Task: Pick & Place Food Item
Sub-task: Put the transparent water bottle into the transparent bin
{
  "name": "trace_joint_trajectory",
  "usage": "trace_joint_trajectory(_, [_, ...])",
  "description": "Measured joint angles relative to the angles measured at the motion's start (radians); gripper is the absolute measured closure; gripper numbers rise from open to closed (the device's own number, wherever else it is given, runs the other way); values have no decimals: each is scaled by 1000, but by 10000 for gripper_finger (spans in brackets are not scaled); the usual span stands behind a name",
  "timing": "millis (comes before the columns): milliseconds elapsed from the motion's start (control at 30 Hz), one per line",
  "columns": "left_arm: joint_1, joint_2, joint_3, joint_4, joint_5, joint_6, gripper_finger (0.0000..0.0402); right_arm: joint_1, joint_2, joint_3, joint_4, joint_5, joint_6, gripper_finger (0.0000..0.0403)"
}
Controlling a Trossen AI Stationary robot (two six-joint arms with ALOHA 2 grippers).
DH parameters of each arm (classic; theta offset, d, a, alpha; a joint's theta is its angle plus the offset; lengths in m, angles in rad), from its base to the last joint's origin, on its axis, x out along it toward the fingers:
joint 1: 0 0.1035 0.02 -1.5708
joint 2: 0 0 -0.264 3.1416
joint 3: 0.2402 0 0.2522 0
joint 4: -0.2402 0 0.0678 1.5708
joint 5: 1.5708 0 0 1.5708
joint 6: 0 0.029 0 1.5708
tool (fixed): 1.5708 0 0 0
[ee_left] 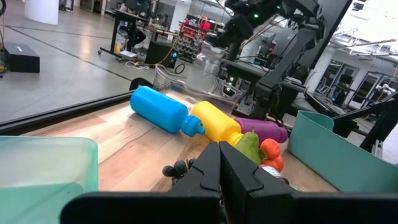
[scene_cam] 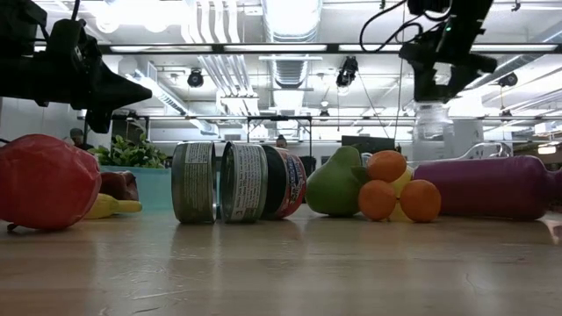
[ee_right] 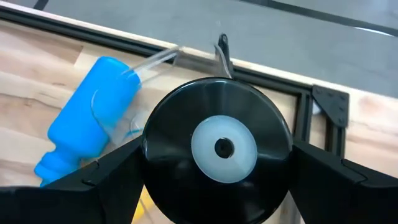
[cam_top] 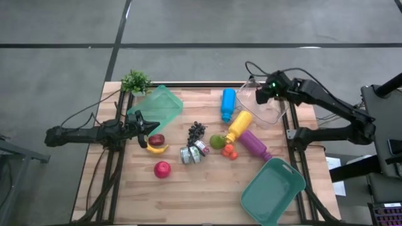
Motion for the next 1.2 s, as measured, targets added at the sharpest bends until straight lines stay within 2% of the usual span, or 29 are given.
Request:
trace_joint_trajectory(133, [0, 0, 0, 0, 0, 0, 400, -75, 59, 27, 34, -64, -84, 78])
trace_joint_trajectory(567, [0, 0, 0, 0, 0, 0, 400, -190, 237, 117, 138, -128, -238, 78])
trace_joint_trajectory(900, [0, 0, 0, 0, 0, 0, 400, -272, 281, 112, 197, -210, -280, 78])
trace_joint_trajectory(1200, [0, 0, 0, 0, 0, 0, 400, -279, 286, 112, 200, -215, -295, 78])
